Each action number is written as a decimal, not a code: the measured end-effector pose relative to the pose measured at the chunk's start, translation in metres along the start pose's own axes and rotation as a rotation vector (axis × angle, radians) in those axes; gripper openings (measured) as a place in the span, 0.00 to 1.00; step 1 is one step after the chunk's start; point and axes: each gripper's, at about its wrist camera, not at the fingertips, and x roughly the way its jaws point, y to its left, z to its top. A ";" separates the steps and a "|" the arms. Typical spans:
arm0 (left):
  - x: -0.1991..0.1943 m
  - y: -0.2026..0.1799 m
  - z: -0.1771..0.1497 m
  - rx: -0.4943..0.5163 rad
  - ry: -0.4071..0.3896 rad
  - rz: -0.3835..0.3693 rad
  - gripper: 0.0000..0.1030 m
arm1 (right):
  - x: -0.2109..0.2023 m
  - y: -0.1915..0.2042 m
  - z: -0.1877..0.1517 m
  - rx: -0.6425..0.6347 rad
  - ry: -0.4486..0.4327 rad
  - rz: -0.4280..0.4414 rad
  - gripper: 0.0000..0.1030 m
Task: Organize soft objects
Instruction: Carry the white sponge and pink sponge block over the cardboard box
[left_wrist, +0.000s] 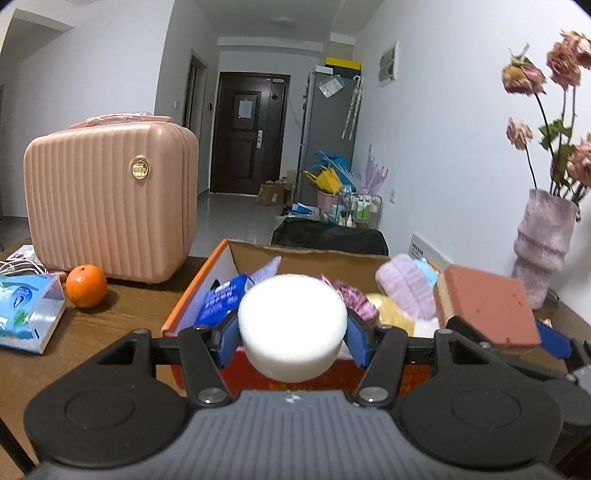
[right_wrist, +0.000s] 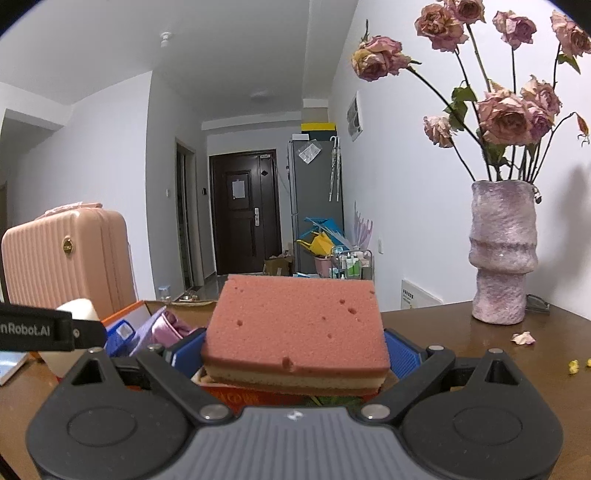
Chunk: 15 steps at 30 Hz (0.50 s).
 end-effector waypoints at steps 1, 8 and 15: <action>0.002 0.000 0.002 -0.006 -0.002 0.001 0.57 | 0.004 0.002 0.001 0.004 -0.001 0.002 0.95; 0.023 0.004 0.016 -0.039 -0.014 0.015 0.57 | 0.023 0.014 0.006 0.006 -0.018 0.006 0.95; 0.044 0.006 0.026 -0.052 -0.020 0.026 0.57 | 0.046 0.023 0.010 0.009 -0.026 0.007 0.95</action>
